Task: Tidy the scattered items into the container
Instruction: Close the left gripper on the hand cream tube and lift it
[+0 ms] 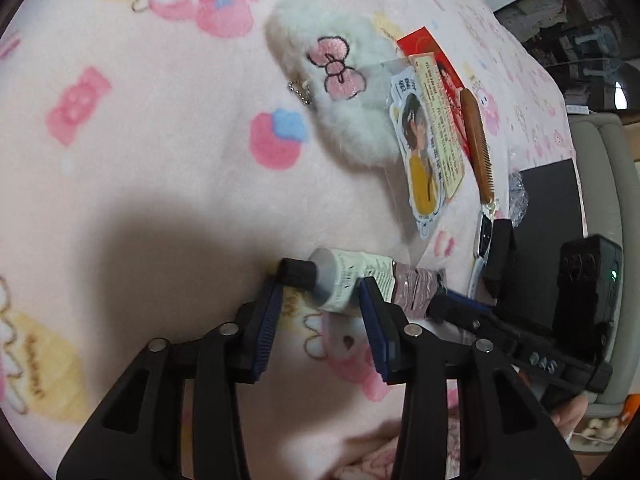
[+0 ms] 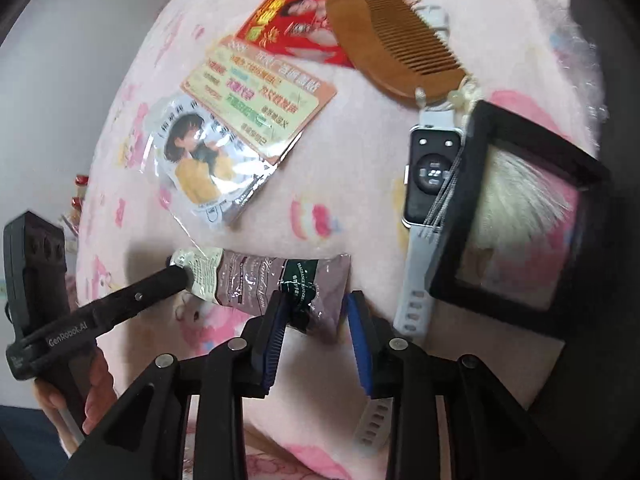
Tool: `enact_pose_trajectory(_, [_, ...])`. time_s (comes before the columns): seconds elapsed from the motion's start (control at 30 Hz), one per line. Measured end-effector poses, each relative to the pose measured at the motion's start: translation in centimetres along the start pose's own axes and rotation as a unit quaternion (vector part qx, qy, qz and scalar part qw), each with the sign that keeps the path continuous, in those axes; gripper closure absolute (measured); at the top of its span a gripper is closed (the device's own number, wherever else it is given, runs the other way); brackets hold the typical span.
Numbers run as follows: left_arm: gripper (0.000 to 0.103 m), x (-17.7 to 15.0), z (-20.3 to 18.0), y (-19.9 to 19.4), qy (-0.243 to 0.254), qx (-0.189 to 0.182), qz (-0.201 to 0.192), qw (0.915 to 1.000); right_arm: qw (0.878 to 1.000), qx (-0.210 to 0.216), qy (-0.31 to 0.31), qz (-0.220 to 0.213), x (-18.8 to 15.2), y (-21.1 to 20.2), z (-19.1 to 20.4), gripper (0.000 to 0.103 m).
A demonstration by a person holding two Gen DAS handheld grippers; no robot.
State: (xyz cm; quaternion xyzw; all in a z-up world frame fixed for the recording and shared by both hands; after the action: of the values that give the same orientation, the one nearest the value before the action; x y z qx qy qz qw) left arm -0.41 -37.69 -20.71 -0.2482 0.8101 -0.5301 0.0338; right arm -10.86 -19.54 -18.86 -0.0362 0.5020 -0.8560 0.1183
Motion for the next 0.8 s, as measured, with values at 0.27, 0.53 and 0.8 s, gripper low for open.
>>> enact_pose_trajectory(0.27, [0.065,-1.5,-4.2,-3.2,0.046,0.008,-0.027,0.9986,0.999,0.004,-0.044,-0.019,-1.8,-2.9,2.2,0.074])
enact_pose_trajectory(0.53, [0.066,-3.4,-7.9,-8.7,0.081,0.007,-0.067,0.9945,0.995,0.038,-0.065,-0.061,-6.0,-7.0,1.8,0.074])
enact_pose_trajectory(0.8, [0.068,-3.7,-16.6,-10.8,0.147,-0.009,-0.092,0.9848,0.989,0.062,-0.054,-0.124,-8.8,-14.8,-3.0,0.074])
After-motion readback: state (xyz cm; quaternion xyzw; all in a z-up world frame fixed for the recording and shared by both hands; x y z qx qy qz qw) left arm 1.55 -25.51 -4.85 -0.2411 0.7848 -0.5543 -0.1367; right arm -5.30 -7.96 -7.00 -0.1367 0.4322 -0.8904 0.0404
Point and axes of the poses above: each gripper's, at about its wrist camera, not at the fingertips, and y roughly the way its jaws point, z to its left, x to its top, the point moved 1 cm from there along y, roughly the way its jaws point, and after that the axes turned 14 degrees about y, right-handed, at the moved point
